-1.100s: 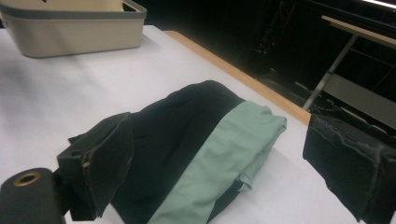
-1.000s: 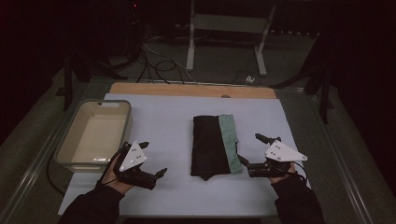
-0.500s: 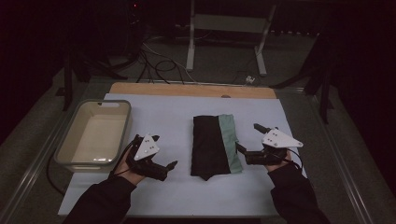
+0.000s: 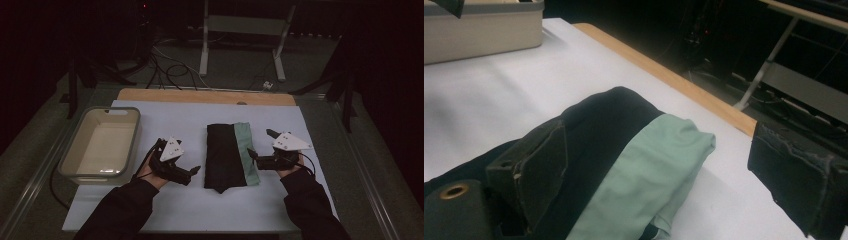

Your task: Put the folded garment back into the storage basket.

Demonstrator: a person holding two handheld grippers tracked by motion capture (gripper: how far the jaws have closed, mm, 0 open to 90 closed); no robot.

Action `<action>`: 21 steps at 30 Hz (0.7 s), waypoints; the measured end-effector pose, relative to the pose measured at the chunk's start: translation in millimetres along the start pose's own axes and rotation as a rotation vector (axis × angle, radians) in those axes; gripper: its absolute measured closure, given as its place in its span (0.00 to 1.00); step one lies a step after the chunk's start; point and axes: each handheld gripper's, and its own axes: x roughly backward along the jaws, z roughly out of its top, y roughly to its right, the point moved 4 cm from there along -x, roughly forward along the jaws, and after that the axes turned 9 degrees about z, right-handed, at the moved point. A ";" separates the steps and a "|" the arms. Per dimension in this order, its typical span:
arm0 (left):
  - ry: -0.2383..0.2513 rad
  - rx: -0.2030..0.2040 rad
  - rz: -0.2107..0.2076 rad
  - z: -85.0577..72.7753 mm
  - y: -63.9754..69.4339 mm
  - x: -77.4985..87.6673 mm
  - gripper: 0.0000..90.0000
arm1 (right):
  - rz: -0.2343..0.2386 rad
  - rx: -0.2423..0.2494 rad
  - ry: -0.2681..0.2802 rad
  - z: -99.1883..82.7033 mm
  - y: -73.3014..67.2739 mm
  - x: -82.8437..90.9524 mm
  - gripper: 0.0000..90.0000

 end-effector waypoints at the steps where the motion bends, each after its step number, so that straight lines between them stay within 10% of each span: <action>1: -0.001 0.003 -0.003 0.3 -0.1 -2.2 0.00 | -0.004 -0.007 -0.002 -0.3 0.0 -1.7 0.10; 21: -0.059 0.056 -0.038 -5.1 3.0 -40.9 0.00 | -0.009 -0.051 -0.049 -17.1 7.3 -26.9 0.10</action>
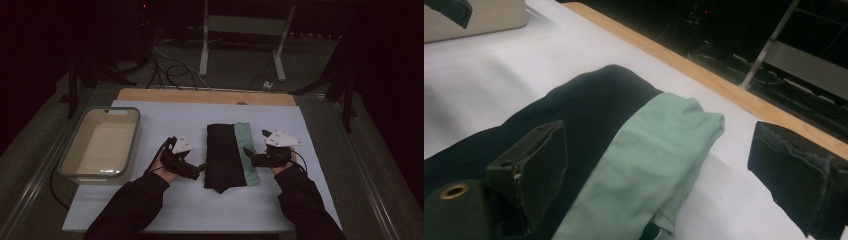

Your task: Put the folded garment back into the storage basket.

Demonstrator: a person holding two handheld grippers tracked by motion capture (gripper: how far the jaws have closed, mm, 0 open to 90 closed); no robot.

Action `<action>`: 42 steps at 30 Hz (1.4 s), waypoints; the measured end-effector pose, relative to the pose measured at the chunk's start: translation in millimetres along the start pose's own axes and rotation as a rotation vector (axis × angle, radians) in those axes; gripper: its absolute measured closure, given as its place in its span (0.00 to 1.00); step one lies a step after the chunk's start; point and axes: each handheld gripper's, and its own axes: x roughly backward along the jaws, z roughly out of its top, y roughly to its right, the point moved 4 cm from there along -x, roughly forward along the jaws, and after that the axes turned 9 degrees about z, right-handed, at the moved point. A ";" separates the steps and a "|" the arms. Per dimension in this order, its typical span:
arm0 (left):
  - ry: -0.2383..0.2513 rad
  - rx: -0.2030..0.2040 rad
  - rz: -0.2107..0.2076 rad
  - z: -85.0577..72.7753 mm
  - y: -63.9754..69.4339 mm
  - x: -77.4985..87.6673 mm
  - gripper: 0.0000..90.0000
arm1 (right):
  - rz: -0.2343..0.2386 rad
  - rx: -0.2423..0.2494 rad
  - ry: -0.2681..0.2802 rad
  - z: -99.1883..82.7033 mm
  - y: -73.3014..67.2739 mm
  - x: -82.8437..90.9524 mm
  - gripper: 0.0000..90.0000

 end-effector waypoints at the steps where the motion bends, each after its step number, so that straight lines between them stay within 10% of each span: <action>1: -0.004 0.002 -0.005 -0.4 0.1 -1.7 0.00 | -0.002 -0.005 -0.003 -1.1 0.3 -1.0 0.10; 42: -0.169 0.216 -0.150 -1.8 7.8 -71.3 0.00 | 0.110 -0.214 -0.156 -45.1 8.2 -40.8 0.10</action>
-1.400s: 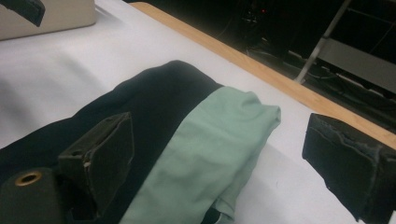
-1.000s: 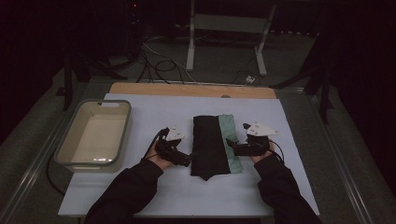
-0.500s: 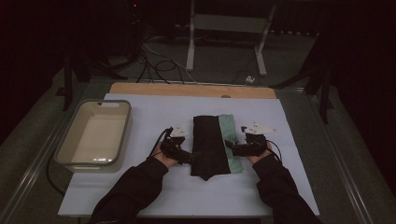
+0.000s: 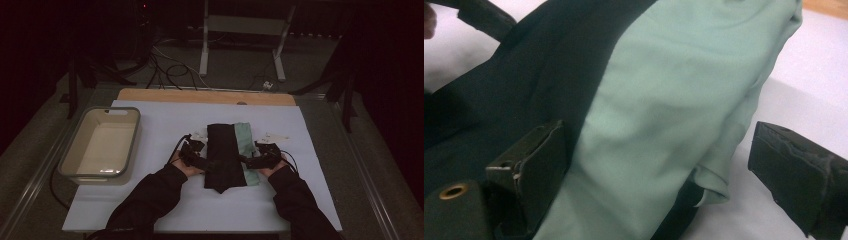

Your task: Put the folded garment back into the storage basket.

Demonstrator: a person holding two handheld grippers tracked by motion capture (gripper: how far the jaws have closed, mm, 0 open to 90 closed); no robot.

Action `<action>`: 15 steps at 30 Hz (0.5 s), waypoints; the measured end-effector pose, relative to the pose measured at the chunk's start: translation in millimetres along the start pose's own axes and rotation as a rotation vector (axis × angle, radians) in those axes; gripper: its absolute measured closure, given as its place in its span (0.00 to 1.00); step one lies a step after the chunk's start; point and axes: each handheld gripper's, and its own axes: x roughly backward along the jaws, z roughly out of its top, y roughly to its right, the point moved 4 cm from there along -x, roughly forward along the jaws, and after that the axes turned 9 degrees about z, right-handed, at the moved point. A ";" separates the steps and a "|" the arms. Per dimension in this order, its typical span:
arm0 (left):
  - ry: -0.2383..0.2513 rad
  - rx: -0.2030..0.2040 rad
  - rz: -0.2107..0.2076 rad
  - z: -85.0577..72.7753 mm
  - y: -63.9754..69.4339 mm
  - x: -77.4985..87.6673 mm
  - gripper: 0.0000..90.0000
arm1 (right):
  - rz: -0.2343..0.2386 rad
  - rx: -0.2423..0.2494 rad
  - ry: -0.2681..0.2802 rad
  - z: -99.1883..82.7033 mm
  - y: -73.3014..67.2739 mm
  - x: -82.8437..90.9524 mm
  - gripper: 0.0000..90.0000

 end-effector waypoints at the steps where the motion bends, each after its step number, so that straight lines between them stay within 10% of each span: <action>1: -0.009 -0.003 0.010 0.3 -0.1 -1.6 0.00 | -0.001 -0.001 -0.002 -0.5 1.3 -0.4 0.10; 15: -0.067 0.022 -0.031 -0.8 4.9 -18.9 0.20 | 0.064 -0.086 -0.066 -12.6 9.2 -9.1 0.10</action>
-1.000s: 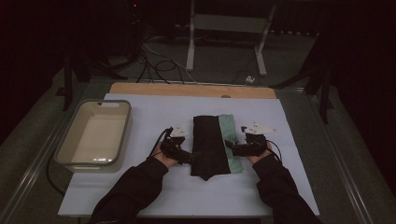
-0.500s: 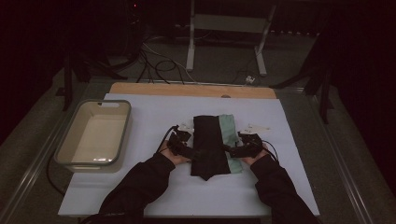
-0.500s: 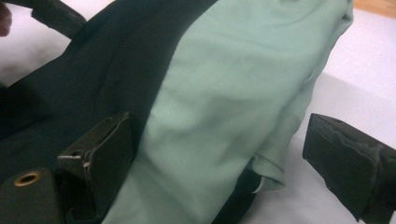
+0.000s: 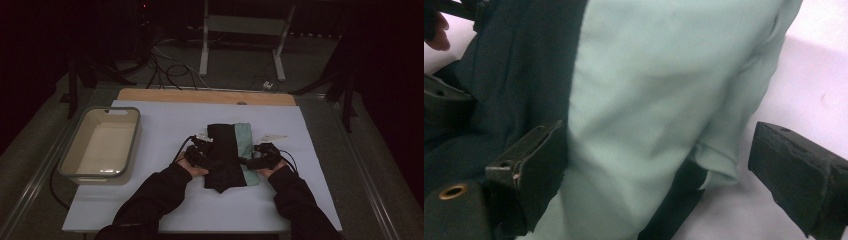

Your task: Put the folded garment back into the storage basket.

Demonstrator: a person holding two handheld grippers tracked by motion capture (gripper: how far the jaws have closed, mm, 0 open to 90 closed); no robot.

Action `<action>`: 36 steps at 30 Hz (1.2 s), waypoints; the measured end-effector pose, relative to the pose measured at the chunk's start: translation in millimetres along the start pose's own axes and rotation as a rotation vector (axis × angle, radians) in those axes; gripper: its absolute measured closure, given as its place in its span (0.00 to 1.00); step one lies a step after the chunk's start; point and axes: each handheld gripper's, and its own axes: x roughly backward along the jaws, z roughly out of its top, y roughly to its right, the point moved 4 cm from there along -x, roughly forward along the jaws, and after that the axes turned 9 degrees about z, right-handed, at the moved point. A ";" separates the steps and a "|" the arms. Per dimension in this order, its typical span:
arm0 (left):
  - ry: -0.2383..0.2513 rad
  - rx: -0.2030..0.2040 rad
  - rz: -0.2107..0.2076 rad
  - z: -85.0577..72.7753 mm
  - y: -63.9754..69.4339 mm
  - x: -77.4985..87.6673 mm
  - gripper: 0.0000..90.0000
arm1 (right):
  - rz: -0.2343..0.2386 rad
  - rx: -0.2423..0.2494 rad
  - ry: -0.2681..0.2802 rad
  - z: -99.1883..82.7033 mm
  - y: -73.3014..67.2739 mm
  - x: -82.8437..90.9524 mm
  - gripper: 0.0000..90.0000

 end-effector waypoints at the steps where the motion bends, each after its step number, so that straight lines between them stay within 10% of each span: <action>1: -0.002 -0.004 -0.003 -0.3 0.2 -0.9 0.23 | 0.010 -0.010 -0.005 -0.9 0.5 -0.9 0.10; 9: -0.005 -0.004 -0.019 -1.0 3.6 -4.9 0.34 | 0.037 -0.015 -0.043 -4.2 0.3 -4.3 0.17; 25: -0.037 -0.026 -0.036 2.2 17.6 -10.5 0.70 | 0.119 -0.034 -0.060 -5.6 -10.3 -2.1 0.66; 36: -0.031 -0.051 -0.004 4.5 23.1 -8.1 0.81 | 0.084 -0.052 -0.062 -4.9 -16.0 -0.9 0.81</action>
